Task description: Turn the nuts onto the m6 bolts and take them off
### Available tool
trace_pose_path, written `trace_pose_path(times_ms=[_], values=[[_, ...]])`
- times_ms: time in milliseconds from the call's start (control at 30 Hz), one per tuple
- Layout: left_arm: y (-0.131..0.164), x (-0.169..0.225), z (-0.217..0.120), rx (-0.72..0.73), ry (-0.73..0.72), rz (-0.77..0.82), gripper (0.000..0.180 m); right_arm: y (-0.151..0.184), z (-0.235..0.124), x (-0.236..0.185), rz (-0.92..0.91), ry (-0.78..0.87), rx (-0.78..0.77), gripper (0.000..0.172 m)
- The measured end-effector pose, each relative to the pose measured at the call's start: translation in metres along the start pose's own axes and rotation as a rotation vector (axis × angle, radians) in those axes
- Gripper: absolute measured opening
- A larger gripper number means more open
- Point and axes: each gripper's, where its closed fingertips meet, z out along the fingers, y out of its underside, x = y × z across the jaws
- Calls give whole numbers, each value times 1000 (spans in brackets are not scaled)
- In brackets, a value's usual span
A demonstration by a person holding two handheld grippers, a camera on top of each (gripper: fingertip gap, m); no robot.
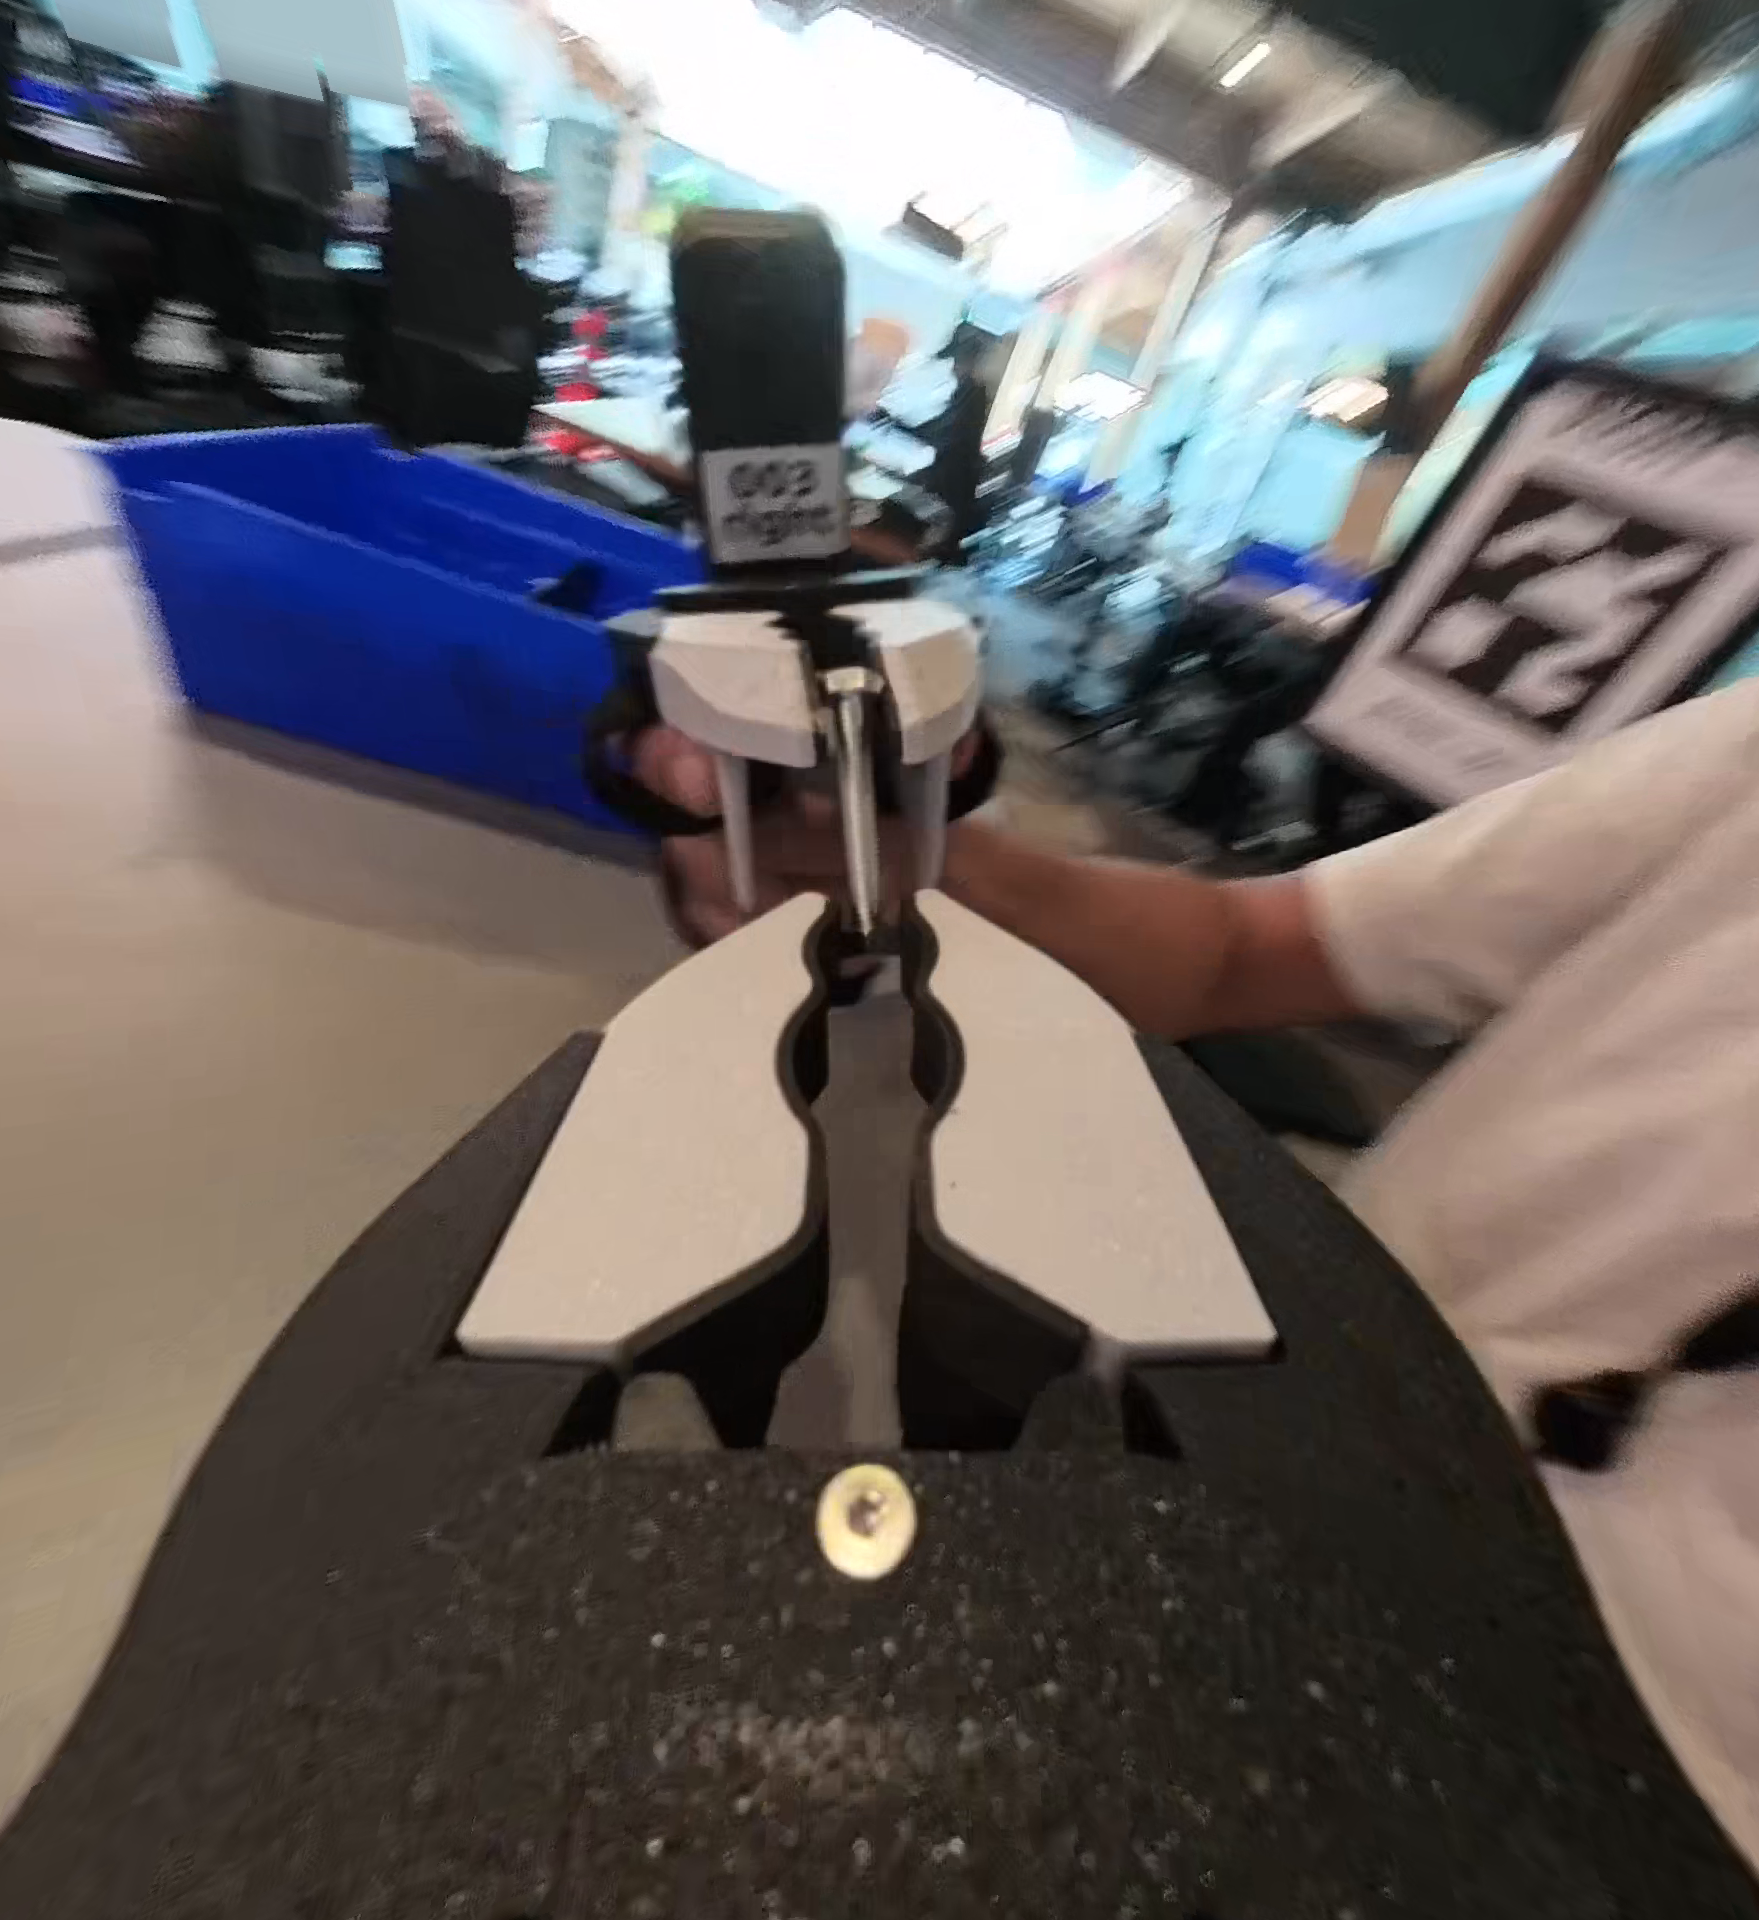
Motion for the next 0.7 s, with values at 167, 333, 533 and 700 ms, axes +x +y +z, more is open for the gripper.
trace_pose_path(times_ms=[167, 333, 533, 700], values=[[-14, 40, -12, 150, 513, -348, 10, 2, 3, -33, -106, -145, -10, 10], [-15, 28, -15, 199, 522, -441, 11, 4, 2, -18, -111, -55, -26, 10], [-4, -7, -14, 93, 65, -128, 40, 1, -3, 9, -68, 85, -8, 9], [-4, -30, -21, -34, -347, 315, 31, -3, -7, 14, -22, 87, 15, 10]])
